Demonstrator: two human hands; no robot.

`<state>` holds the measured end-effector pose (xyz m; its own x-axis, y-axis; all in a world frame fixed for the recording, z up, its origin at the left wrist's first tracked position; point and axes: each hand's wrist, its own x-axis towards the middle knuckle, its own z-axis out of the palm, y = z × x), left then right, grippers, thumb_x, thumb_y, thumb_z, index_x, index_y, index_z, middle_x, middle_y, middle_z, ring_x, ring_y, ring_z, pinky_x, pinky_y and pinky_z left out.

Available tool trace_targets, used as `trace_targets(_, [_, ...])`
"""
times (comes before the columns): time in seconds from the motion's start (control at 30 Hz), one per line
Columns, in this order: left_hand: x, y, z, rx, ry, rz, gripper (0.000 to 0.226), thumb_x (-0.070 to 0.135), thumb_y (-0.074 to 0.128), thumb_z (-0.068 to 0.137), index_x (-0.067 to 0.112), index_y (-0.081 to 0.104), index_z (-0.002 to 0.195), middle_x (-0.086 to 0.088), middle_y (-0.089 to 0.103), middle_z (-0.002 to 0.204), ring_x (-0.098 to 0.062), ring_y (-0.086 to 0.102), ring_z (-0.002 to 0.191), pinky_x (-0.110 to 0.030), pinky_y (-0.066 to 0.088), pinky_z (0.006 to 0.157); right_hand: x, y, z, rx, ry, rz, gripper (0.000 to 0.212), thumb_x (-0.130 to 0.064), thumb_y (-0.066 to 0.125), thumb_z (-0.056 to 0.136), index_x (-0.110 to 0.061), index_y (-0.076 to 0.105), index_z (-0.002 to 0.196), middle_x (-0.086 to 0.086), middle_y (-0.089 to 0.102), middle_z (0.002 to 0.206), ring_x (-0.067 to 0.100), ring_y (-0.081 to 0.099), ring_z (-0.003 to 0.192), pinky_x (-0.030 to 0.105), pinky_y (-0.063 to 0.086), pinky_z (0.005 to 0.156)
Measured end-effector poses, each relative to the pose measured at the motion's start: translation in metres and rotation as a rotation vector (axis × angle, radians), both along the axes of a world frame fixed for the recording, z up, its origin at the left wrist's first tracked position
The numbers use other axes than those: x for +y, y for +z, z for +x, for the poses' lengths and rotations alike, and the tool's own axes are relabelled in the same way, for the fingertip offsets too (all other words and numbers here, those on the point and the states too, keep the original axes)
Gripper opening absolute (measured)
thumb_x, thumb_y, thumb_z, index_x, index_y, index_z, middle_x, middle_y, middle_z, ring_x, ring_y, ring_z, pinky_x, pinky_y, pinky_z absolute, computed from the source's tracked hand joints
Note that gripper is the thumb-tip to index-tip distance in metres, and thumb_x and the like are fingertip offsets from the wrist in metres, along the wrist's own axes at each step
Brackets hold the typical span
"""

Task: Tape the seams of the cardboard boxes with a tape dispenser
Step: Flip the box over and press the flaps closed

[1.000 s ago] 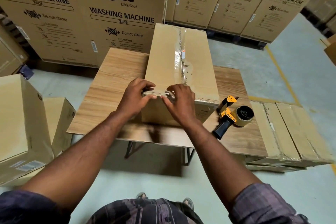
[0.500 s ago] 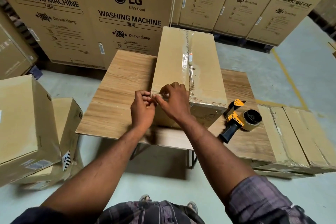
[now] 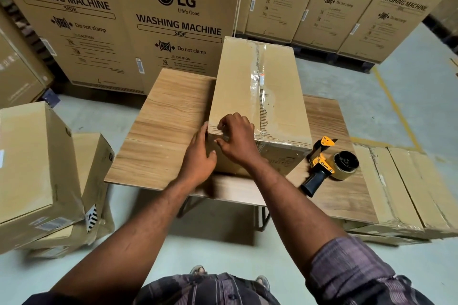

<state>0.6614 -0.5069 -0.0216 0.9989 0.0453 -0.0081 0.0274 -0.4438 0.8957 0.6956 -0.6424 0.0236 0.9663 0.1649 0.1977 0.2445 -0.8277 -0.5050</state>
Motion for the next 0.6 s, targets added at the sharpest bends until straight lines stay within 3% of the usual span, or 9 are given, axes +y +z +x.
trace_targets(0.07, [0.000, -0.004, 0.002, 0.135, -0.098, 0.029, 0.086, 0.003, 0.060, 0.087, 0.029, 0.019, 0.158, -0.003, 0.055, 0.140, -0.020, 0.055, 0.122, -0.024, 0.044, 0.092, -0.001, 0.000, -0.002, -0.005, -0.015, 0.044, 0.039, -0.026, 0.079, 0.073, -0.019, 0.059, 0.106, 0.001, 0.057, 0.105, 0.024, 0.051, 0.100, 0.044, 0.043, 0.086])
trace_targets(0.13, [0.005, -0.004, 0.007, 0.240, -0.117, 0.069, 0.078, 0.005, 0.059, 0.087, 0.029, 0.029, 0.155, -0.005, 0.060, 0.134, -0.024, 0.058, 0.119, -0.023, 0.042, 0.086, 0.000, 0.000, -0.003, -0.021, -0.022, 0.052, 0.045, -0.034, 0.077, 0.075, -0.017, 0.060, 0.112, 0.004, 0.058, 0.109, 0.025, 0.051, 0.102, 0.043, 0.044, 0.087])
trace_targets(0.2, [0.009, -0.001, 0.011, 0.234, -0.064, 0.065, 0.076, 0.004, 0.057, 0.086, 0.029, 0.032, 0.154, -0.004, 0.058, 0.138, -0.023, 0.056, 0.124, -0.026, 0.046, 0.091, 0.002, 0.000, -0.005, -0.032, -0.040, 0.049, 0.052, -0.043, 0.072, 0.078, -0.014, 0.060, 0.119, 0.008, 0.058, 0.116, 0.027, 0.051, 0.107, 0.042, 0.043, 0.089])
trace_targets(0.3, [0.009, 0.008, 0.014, 0.170, -0.097, 0.019, 0.086, 0.004, 0.057, 0.084, 0.034, 0.022, 0.157, 0.003, 0.057, 0.136, -0.020, 0.057, 0.122, -0.032, 0.050, 0.098, 0.004, 0.004, -0.007, -0.028, -0.060, -0.015, 0.062, -0.051, 0.061, 0.082, -0.012, 0.056, 0.130, 0.009, 0.054, 0.131, 0.030, 0.048, 0.117, 0.044, 0.040, 0.092])
trace_targets(0.4, [0.023, 0.020, 0.030, 0.220, -0.281, 0.227, 0.063, 0.008, 0.058, 0.087, 0.025, 0.043, 0.145, -0.003, 0.063, 0.128, -0.026, 0.060, 0.118, -0.028, 0.048, 0.091, 0.010, 0.005, -0.015, 0.028, -0.022, -0.233, 0.073, -0.047, 0.065, 0.087, -0.012, 0.042, 0.147, 0.010, 0.035, 0.156, 0.030, 0.034, 0.140, 0.047, 0.031, 0.104])
trace_targets(0.5, [0.036, 0.047, 0.055, 0.064, -0.212, 0.331, 0.062, -0.007, 0.048, 0.087, 0.009, 0.045, 0.147, -0.017, 0.054, 0.144, -0.029, 0.052, 0.133, -0.029, 0.041, 0.106, 0.019, 0.000, -0.028, 0.078, -0.048, -0.346, 0.086, -0.049, 0.060, 0.094, -0.009, 0.020, 0.159, 0.016, 0.011, 0.168, 0.033, 0.009, 0.155, 0.053, 0.017, 0.120])
trace_targets(0.6, [0.026, 0.068, 0.072, -0.116, -0.282, 0.331, 0.062, -0.010, 0.041, 0.092, 0.010, 0.042, 0.151, -0.012, 0.047, 0.151, -0.022, 0.045, 0.139, -0.018, 0.032, 0.109, 0.028, 0.000, -0.028, 0.143, -0.182, -0.317, 0.097, -0.059, 0.053, 0.095, -0.003, 0.008, 0.161, 0.019, 0.000, 0.169, 0.035, -0.003, 0.157, 0.056, 0.005, 0.123])
